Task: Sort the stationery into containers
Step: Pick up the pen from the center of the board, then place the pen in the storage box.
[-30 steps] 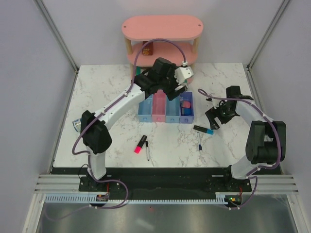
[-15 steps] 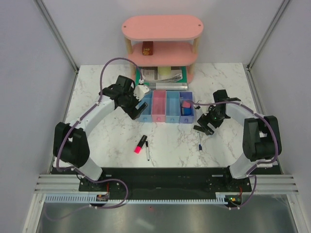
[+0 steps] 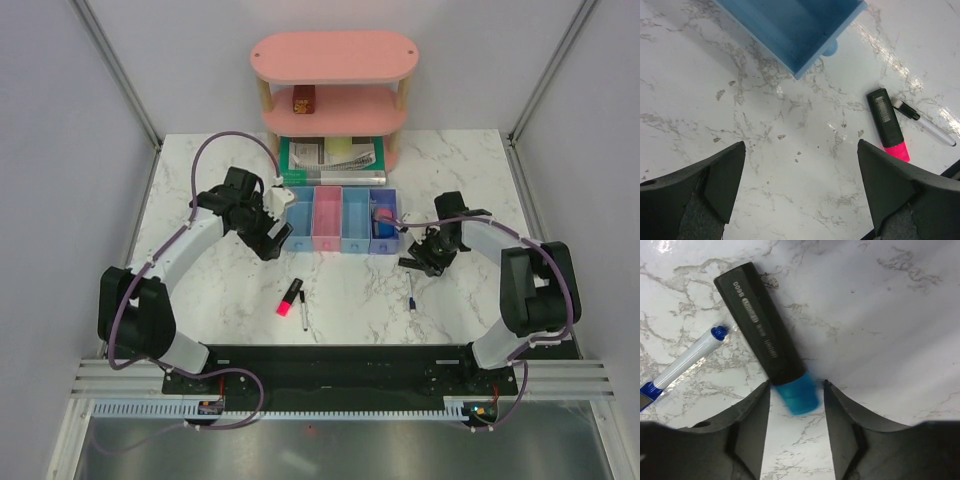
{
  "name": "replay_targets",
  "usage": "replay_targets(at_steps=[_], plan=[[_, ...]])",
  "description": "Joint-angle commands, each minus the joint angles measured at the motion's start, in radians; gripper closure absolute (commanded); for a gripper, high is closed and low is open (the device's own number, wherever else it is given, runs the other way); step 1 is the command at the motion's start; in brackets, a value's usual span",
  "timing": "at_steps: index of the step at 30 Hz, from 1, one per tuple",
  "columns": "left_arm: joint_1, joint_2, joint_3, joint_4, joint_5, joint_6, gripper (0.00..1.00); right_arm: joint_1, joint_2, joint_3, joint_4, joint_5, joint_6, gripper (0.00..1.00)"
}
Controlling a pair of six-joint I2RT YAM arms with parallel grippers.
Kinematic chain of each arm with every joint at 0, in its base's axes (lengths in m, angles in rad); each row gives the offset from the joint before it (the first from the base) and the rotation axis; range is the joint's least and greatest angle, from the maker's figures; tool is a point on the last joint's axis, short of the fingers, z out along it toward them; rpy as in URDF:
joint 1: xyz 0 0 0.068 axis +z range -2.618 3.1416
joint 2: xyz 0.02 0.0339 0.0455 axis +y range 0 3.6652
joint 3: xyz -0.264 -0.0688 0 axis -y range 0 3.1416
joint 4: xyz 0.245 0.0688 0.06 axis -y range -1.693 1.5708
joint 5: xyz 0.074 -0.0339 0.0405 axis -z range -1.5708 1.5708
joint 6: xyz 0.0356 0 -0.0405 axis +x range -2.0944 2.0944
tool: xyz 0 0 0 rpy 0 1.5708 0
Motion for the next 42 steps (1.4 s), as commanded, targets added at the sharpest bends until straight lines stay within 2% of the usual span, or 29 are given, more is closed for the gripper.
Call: replay_targets(at_steps=[1,3,5,9,13,17,21,25,32,38,42], plan=[[-0.005,-0.077,-0.073,-0.052,0.102,0.019,0.00,0.003,0.009,-0.071,0.042,0.014,-0.039,0.55],[-0.013,-0.092,-0.122,-0.053,0.107,0.028,0.00,0.005,-0.018,-0.085,0.031,0.020,-0.044,0.70],[-0.021,-0.104,-0.154,-0.056,0.113,0.033,0.00,0.005,-0.064,-0.086,0.001,0.019,-0.050,0.77],[-0.077,-0.134,-0.248,-0.058,0.119,0.047,0.00,0.003,-0.168,-0.066,-0.088,0.007,-0.067,0.79],[-0.113,-0.126,-0.279,-0.053,0.117,0.030,0.00,0.005,-0.300,0.000,-0.180,-0.012,-0.074,0.80],[-0.123,-0.092,-0.287,-0.033,0.113,0.007,0.00,0.003,-0.382,0.105,-0.264,-0.100,-0.044,0.80],[-0.154,-0.065,-0.299,0.007,0.085,-0.018,0.00,0.005,-0.405,0.254,-0.263,-0.232,0.057,0.80],[-0.185,-0.028,-0.305,0.057,0.070,-0.042,0.00,0.005,-0.368,0.328,-0.156,-0.343,0.277,0.80],[-0.203,0.049,-0.285,0.091,0.050,-0.044,0.00,0.008,-0.264,0.363,0.193,-0.426,0.600,0.80],[-0.226,0.122,-0.238,0.097,0.054,-0.047,0.00,0.035,-0.118,0.394,0.346,-0.470,0.692,0.80],[-0.245,0.165,-0.224,0.100,0.067,-0.054,0.00,0.095,-0.022,0.408,0.415,-0.470,0.731,0.80]])
